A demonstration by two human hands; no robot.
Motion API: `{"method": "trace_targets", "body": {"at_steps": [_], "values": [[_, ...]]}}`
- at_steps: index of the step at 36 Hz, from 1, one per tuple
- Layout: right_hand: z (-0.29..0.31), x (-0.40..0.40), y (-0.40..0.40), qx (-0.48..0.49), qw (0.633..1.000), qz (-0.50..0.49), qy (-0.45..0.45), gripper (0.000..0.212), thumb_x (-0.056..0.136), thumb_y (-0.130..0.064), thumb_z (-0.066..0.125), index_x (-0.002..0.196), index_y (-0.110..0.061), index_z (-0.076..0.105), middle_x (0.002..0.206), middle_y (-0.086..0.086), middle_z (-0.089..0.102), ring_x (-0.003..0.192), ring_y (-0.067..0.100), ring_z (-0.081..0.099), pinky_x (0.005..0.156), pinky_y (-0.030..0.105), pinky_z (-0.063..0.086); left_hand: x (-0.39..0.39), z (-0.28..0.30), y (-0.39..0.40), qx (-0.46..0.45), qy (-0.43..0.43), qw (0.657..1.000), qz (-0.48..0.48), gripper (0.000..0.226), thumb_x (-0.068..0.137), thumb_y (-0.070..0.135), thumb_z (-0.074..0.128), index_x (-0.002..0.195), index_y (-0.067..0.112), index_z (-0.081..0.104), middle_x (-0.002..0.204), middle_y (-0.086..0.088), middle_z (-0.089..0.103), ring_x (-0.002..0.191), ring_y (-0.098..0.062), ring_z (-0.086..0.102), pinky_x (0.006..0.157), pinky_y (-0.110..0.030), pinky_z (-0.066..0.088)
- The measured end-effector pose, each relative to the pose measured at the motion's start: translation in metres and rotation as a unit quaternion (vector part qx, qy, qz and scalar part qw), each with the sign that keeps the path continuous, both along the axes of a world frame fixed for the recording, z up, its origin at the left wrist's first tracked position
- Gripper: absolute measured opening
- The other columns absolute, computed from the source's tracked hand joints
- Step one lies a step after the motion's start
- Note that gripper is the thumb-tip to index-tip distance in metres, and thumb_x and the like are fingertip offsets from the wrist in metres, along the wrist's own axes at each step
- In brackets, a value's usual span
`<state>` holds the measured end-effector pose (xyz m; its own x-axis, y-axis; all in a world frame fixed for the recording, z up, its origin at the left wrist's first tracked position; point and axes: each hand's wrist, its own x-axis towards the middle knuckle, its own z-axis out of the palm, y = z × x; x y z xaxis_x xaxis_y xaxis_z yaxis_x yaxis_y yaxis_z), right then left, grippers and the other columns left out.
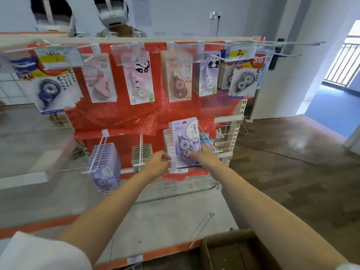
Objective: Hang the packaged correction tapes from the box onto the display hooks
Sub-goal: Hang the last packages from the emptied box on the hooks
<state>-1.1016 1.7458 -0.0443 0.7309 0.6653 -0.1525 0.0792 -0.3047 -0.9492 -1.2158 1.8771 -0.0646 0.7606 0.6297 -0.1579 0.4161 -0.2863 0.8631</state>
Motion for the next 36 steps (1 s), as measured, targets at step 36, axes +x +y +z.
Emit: {"method": "trace_targets", "body": {"at_steps": [36], "values": [[-0.122,-0.176,0.170,-0.144,0.957,0.234,0.089,0.044,0.085,-0.017,0.065,0.125,-0.019,0.048,0.122,0.008,0.058,0.096,0.023,0.058,0.054,0.024,0.049,-0.198,-0.053,0.107,-0.003,0.110,0.982,0.151,0.035,0.088,-0.004,0.053,0.069,0.023,0.040,0.068,0.000,0.052,0.057,-0.014,0.049,0.040,-0.012,0.039]]}}
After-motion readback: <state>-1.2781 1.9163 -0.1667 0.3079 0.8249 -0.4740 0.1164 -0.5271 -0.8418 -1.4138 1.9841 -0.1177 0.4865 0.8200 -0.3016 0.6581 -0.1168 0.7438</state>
